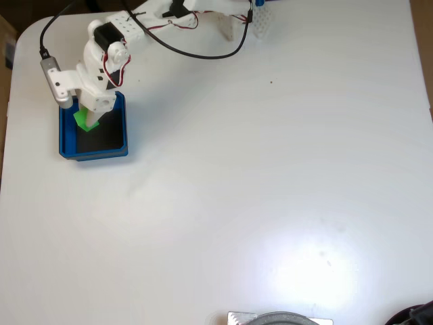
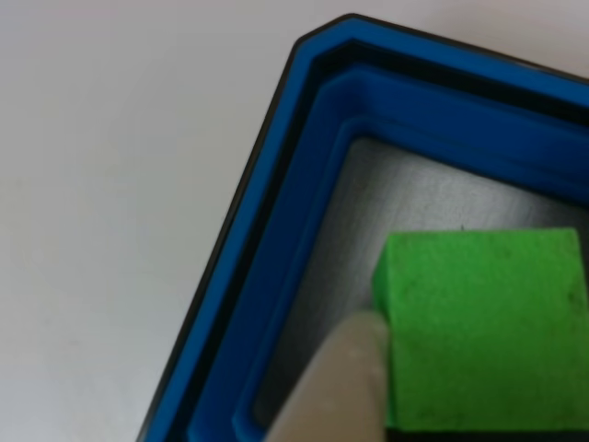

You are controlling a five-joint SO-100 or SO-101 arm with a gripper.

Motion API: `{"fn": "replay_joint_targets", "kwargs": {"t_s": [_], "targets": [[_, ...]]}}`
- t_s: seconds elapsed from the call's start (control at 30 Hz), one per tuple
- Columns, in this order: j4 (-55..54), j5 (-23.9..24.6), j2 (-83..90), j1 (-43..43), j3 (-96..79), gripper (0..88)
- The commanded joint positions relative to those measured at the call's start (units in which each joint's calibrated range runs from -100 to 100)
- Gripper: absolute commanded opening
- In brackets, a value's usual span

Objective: Pick up green cube and drop it in the blue box

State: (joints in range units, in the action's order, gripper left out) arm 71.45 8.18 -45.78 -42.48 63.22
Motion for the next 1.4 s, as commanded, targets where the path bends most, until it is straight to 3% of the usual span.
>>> {"fn": "replay_joint_targets", "kwargs": {"t_s": [0.0, 1.23, 1.37], "targets": [[-1.4, -0.1, 1.1, -0.4, 0.8, 2.7], [-6.2, 0.2, -1.7, -0.7, 0.6, 2.9], [-6.2, 0.2, -1.7, -0.7, 0.6, 7.2]]}}
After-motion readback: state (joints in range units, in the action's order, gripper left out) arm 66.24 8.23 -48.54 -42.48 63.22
